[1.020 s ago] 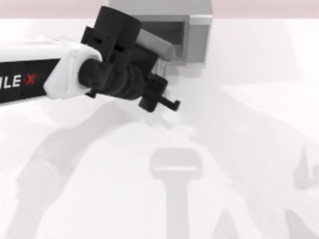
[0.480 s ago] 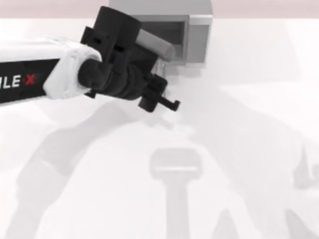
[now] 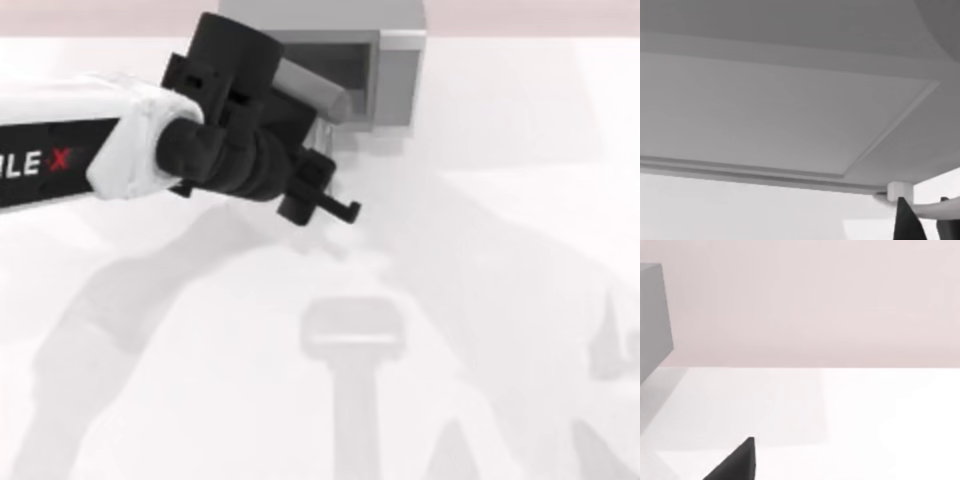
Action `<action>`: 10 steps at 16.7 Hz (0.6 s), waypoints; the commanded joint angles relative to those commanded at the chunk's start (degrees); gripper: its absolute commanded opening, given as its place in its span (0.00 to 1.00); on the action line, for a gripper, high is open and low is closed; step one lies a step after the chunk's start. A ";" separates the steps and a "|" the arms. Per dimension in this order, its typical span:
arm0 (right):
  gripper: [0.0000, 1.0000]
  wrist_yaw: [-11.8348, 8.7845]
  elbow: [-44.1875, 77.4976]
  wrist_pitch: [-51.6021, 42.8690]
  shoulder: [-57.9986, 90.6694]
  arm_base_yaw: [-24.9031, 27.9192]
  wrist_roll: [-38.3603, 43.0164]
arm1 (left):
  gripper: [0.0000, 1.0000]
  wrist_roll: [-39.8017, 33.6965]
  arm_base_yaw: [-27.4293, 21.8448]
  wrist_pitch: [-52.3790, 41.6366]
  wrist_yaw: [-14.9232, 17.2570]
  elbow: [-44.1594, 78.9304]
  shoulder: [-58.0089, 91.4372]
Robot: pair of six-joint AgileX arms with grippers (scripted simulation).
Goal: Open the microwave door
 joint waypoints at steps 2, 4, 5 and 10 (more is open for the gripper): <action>1.00 0.00 0.00 0.00 0.00 0.00 0.00 | 0.00 0.57 0.29 -0.10 0.34 -0.25 -0.13; 1.00 0.00 0.00 0.00 0.00 0.00 0.00 | 0.00 1.60 0.80 -0.13 0.98 -0.55 -0.49; 1.00 0.00 0.00 0.00 0.00 0.00 0.00 | 0.00 2.05 1.05 -0.11 1.27 -0.64 -0.69; 1.00 0.00 0.00 0.00 0.00 0.00 0.00 | 0.00 3.60 1.83 -0.29 2.22 -1.19 -1.07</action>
